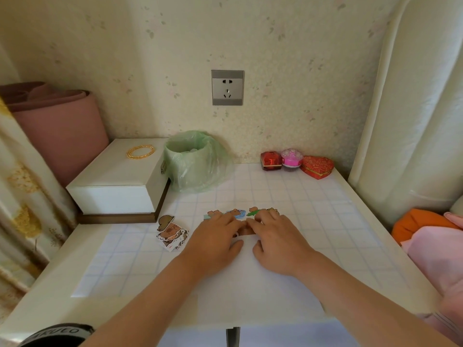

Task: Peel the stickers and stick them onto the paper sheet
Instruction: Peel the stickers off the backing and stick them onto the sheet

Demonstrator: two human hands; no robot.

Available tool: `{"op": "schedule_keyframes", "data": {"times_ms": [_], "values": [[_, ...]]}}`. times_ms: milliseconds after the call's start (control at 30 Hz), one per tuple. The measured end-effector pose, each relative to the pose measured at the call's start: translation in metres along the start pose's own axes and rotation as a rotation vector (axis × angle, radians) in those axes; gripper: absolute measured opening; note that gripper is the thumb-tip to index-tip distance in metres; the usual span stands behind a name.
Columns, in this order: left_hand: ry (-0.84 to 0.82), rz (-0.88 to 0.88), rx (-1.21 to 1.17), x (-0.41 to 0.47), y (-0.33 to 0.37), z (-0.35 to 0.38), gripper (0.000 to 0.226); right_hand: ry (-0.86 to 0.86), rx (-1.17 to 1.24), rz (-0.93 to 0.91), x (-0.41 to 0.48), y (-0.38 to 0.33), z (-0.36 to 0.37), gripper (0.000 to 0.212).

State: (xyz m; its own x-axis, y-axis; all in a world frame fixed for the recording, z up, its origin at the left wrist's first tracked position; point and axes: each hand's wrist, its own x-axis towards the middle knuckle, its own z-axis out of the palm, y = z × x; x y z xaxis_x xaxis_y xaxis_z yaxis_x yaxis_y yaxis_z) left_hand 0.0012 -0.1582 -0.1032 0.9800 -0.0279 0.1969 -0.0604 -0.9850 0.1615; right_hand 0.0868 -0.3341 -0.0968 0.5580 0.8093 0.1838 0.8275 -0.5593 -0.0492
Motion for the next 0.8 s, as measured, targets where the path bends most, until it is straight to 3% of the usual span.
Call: {"op": "schedule_keyframes", "data": {"times_ms": [167,500,800], "values": [[0.09,0.023,0.116,-0.002,0.002,0.012,0.049,-0.016,-0.034,-0.001,0.003,0.002,-0.001,0.058],[0.113,-0.03,0.146,0.003,0.004,0.01,0.051,0.008,-0.004,0.048,-0.001,0.0,0.003,0.053],[0.052,-0.027,0.203,0.008,0.005,0.006,0.053,0.163,0.055,0.086,-0.016,-0.008,0.006,0.041]]}}
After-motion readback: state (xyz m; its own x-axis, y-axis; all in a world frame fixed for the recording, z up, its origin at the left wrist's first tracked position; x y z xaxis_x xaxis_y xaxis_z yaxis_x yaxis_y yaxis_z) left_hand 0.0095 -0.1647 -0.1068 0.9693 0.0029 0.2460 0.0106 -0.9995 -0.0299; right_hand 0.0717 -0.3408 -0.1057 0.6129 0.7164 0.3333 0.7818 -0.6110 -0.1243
